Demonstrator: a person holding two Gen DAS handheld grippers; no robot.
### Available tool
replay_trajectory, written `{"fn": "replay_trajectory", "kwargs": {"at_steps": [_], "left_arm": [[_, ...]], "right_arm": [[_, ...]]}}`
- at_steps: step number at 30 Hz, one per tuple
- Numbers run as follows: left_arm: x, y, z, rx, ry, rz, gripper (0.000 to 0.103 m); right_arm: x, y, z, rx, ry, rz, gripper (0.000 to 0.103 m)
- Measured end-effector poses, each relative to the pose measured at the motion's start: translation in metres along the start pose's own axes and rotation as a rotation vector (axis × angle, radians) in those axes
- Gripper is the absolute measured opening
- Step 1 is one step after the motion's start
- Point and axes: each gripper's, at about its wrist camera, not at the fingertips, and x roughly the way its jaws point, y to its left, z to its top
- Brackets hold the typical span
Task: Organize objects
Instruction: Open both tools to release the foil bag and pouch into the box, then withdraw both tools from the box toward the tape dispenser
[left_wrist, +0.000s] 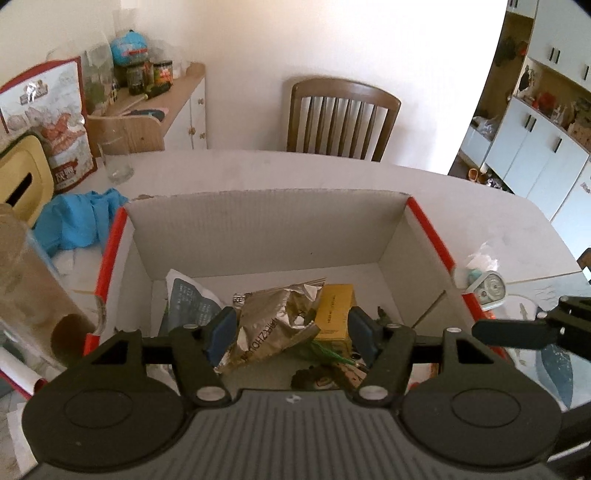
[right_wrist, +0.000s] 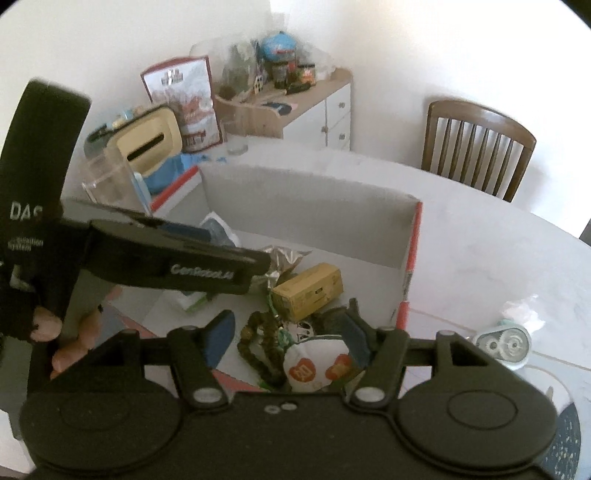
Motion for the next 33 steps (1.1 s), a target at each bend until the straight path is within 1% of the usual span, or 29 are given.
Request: {"fn": "replay_trajectory", "kwargs": {"at_steps": [5, 10, 13, 15, 20, 23, 24, 27, 29, 31, 33], "left_arm": [[-0.022, -0.004, -0.001, -0.014, -0.033, -0.011, 0.066], [-0.044, -0.008, -0.002, -0.032, -0.067, -0.016, 0.067], [-0.057, -0.010, -0.003, -0.039, -0.086, -0.023, 0.068], [-0.065, -0.012, -0.004, -0.042, -0.098, -0.026, 0.071], [-0.083, -0.019, -0.006, -0.039, -0.125, -0.039, 0.072], [-0.090, -0.026, -0.010, -0.027, -0.135, -0.036, 0.078], [-0.093, -0.029, -0.011, -0.021, -0.140, -0.037, 0.079], [-0.097, -0.038, -0.015, -0.014, -0.143, -0.045, 0.081], [-0.098, -0.046, -0.017, -0.010, -0.142, -0.048, 0.082], [-0.099, -0.054, -0.020, -0.006, -0.141, -0.038, 0.082], [-0.099, -0.062, -0.022, -0.005, -0.140, -0.031, 0.083]], "right_arm": [[-0.024, -0.007, 0.001, 0.051, -0.053, 0.018, 0.063], [-0.046, -0.008, -0.001, 0.064, -0.093, 0.038, 0.063], [-0.060, -0.009, -0.006, 0.076, -0.116, 0.044, 0.066], [-0.070, -0.010, -0.009, 0.082, -0.136, 0.042, 0.067], [-0.093, -0.017, -0.016, 0.111, -0.181, 0.033, 0.074], [-0.104, -0.021, -0.021, 0.129, -0.198, 0.028, 0.078], [-0.107, -0.023, -0.023, 0.135, -0.204, 0.025, 0.078], [-0.114, -0.028, -0.029, 0.148, -0.219, 0.018, 0.084], [-0.118, -0.032, -0.033, 0.157, -0.230, 0.022, 0.090], [-0.123, -0.035, -0.037, 0.160, -0.243, 0.022, 0.095], [-0.127, -0.041, -0.042, 0.165, -0.256, 0.025, 0.098]]}}
